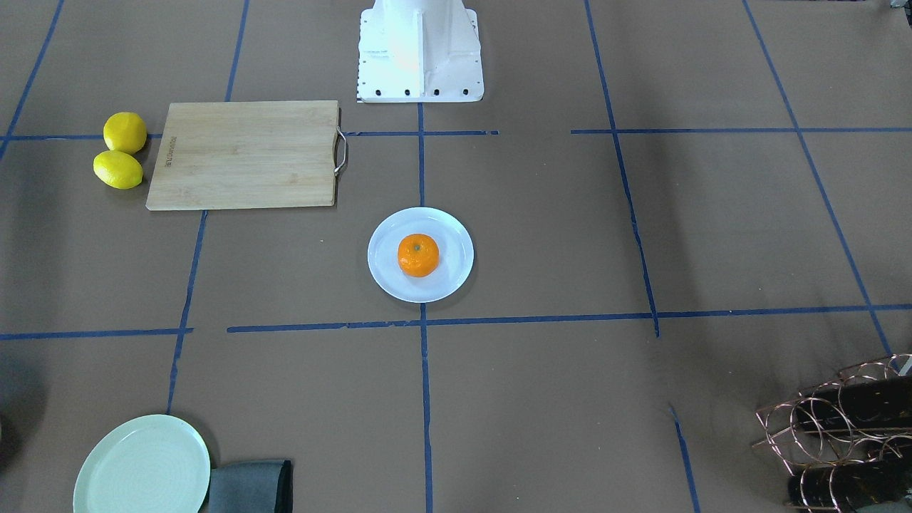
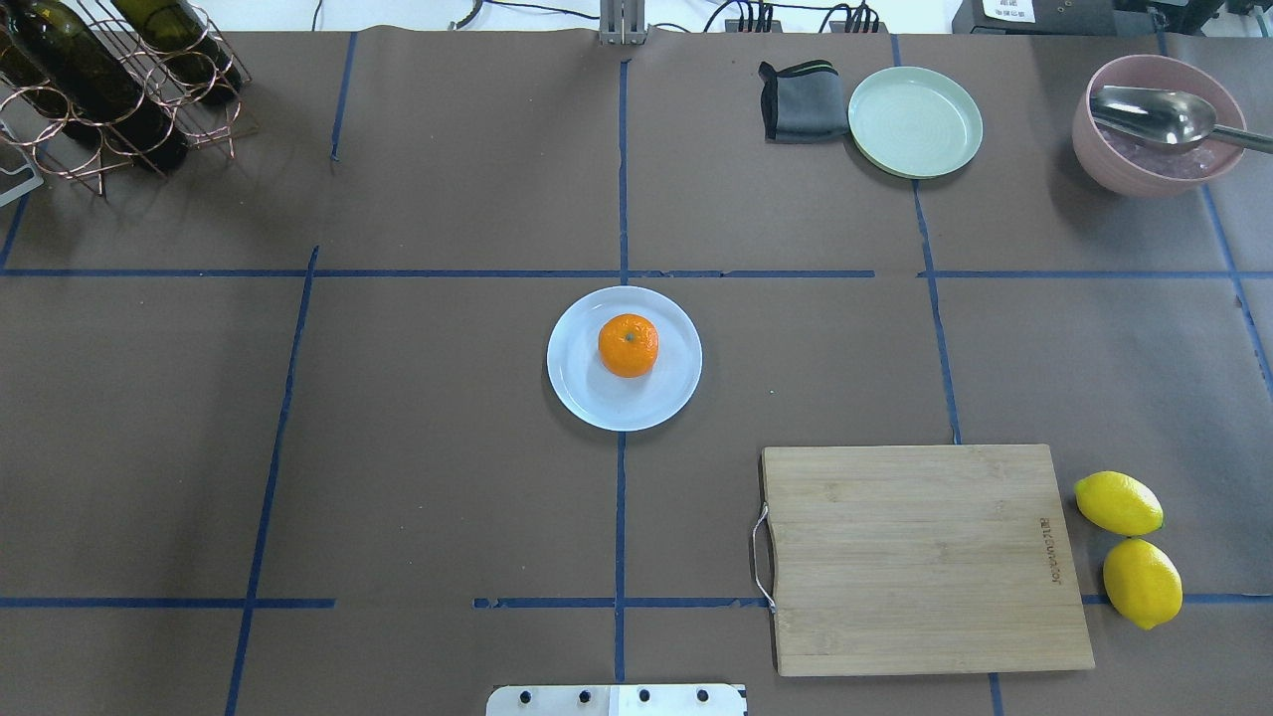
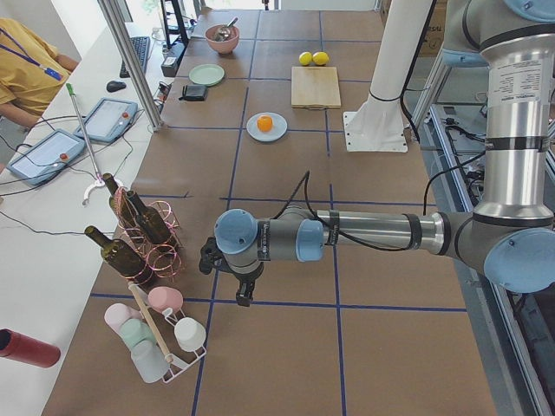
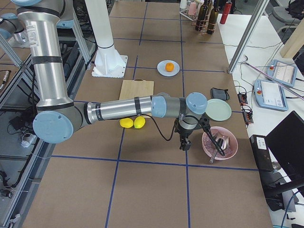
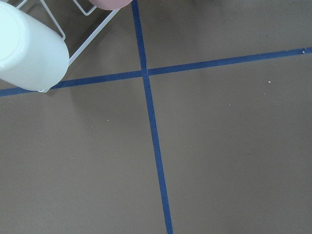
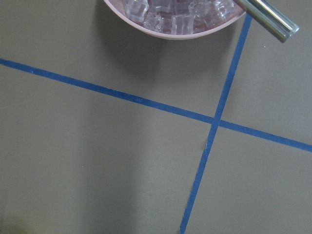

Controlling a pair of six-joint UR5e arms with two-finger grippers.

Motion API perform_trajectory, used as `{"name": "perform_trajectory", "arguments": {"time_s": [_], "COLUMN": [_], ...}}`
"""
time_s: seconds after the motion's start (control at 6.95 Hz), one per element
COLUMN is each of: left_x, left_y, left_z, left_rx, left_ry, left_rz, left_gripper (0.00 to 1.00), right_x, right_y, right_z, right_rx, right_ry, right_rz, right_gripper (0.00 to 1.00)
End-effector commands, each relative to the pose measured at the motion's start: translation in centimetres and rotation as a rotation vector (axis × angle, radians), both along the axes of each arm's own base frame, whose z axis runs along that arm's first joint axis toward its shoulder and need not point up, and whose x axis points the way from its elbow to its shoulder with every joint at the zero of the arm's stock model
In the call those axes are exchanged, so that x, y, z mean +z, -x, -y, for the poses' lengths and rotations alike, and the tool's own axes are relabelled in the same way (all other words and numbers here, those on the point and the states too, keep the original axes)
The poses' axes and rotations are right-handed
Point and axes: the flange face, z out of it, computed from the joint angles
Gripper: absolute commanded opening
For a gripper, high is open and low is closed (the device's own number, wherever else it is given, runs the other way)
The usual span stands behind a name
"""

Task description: Pick orange to plate

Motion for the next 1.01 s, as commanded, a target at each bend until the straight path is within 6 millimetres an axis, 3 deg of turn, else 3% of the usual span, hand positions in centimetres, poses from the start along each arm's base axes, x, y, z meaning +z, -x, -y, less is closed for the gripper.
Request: {"name": "perform_trajectory", "arguments": {"time_s": [0.0,0.86], "left_x": [-0.02,-0.23], "left_y": [-0.15,-0.96], "left_z": [0.01,0.27], "left_rx": [0.004,0.013], "left_ry": [-0.003,-0.03], "left_rz": [-0.001,-0.005], "left_gripper": [1.0,1.0], "right_x": [0.69,0.93], "right_y": [-0.05,-0.19], "right_z": [-0.72,-0.72], "right_rx": [0.0,0.021], "right_ry": [0.012,0.027], "right_rz": [0.0,-0.043], "right_gripper": [1.0,1.0]}}
